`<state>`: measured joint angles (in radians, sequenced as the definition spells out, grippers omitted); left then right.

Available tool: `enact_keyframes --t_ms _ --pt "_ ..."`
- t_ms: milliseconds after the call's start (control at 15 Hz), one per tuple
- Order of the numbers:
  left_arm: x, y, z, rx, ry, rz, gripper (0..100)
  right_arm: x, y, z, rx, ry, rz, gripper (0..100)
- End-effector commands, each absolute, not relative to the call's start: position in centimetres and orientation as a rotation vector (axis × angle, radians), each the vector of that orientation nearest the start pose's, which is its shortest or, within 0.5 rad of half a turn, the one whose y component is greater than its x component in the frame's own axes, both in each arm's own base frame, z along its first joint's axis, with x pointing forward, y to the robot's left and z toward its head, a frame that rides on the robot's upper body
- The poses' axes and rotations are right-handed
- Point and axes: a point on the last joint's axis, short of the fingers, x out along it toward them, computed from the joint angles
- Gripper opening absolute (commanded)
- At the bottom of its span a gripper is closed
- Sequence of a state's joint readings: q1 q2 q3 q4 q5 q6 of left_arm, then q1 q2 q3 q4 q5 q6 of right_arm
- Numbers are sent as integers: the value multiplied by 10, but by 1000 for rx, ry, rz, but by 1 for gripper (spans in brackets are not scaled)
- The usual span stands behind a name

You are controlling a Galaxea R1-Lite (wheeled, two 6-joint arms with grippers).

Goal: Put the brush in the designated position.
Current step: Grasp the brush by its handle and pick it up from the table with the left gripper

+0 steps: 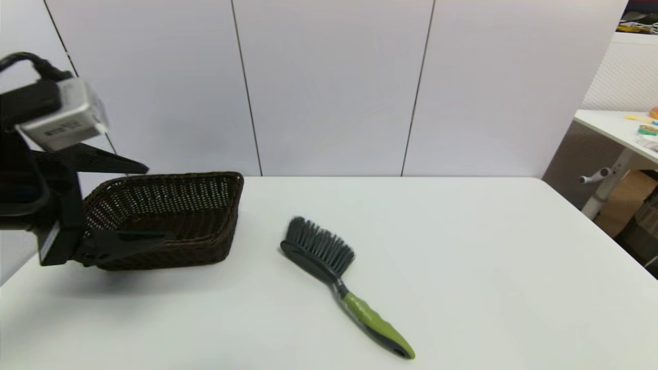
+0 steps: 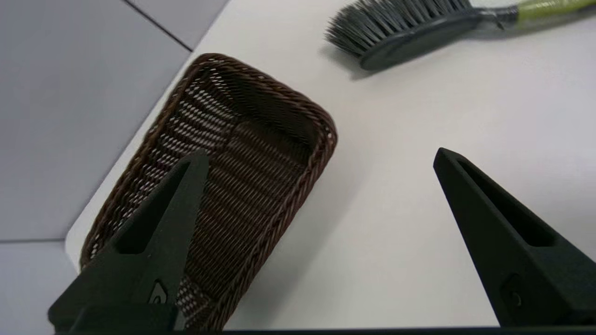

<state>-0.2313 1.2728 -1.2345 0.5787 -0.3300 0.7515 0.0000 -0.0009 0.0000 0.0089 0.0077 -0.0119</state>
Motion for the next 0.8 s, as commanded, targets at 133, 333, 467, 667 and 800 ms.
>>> enact_keyframes --t_ms 133,333,467,667,800 --pt "213 -91 274 821 509 -1006 100 -23 0 74 -12 11 8 100" --pt "229 -118 260 950 496 -1164 100 -23 0 74 -12 11 8 100" --pt "239 -139 249 1021 470 -1256 100 -23 0 74 -12 11 8 100" --pt "253 -173 235 1095 429 -1362 100 -23 0 74 -12 11 8 100" --pt "258 -194 227 1107 421 -1411 100 -23 0 74 -12 11 8 100"
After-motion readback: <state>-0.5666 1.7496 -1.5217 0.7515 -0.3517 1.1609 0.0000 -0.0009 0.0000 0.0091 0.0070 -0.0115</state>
